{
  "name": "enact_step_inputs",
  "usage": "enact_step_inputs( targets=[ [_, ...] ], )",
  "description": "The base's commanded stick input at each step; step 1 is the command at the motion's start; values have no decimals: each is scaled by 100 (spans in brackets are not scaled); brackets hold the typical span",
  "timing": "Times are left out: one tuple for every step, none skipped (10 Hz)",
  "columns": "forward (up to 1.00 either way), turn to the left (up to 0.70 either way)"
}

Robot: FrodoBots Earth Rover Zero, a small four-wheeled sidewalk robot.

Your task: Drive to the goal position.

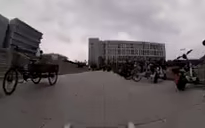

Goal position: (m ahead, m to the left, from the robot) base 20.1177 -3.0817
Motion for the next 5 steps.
enact_step_inputs(
  targets=[
    [70,0],
    [70,0],
    [70,0],
    [70,0],
    [70,0]
  ],
)
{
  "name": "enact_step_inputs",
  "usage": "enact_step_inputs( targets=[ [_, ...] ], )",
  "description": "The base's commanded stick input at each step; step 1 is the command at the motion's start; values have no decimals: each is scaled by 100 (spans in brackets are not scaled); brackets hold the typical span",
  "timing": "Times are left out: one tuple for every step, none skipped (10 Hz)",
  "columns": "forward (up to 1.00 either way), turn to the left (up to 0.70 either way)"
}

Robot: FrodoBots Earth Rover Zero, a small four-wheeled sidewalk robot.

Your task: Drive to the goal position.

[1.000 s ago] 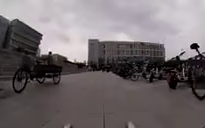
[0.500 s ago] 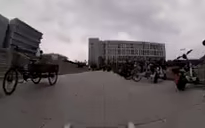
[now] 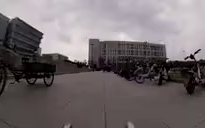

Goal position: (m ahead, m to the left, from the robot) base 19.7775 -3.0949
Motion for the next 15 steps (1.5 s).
enact_step_inputs(
  targets=[
    [70,0],
    [70,0],
    [70,0],
    [70,0],
    [70,0],
    [70,0],
    [70,0],
    [70,0],
    [70,0],
    [70,0],
    [70,0],
    [70,0],
    [70,0],
    [70,0],
    [70,0]
  ],
)
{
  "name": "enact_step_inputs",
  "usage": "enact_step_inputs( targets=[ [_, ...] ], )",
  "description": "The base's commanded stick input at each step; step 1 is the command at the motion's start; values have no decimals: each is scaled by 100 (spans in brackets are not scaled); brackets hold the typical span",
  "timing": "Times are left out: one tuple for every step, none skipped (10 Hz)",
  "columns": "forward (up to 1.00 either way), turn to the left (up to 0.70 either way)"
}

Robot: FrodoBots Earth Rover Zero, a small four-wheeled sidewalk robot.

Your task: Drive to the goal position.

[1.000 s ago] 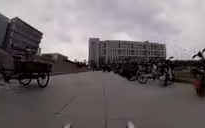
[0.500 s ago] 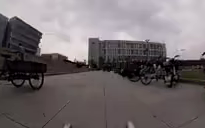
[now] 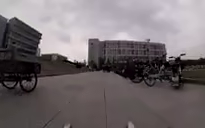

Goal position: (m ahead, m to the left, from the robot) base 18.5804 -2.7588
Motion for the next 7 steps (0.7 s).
enact_step_inputs(
  targets=[
    [70,0],
    [70,0],
    [70,0],
    [70,0],
    [70,0],
    [70,0],
    [70,0]
  ],
)
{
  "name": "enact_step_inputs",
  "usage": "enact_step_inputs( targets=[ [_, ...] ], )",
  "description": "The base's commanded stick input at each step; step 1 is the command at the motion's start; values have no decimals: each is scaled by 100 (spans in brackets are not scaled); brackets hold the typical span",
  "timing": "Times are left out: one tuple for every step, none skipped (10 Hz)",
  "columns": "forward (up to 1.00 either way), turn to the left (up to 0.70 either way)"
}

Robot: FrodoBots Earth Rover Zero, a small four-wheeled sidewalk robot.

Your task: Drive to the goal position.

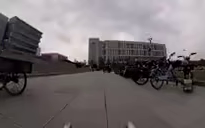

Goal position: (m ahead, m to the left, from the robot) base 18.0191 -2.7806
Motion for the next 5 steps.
enact_step_inputs(
  targets=[
    [70,0],
    [70,0],
    [70,0],
    [70,0],
    [70,0]
  ],
)
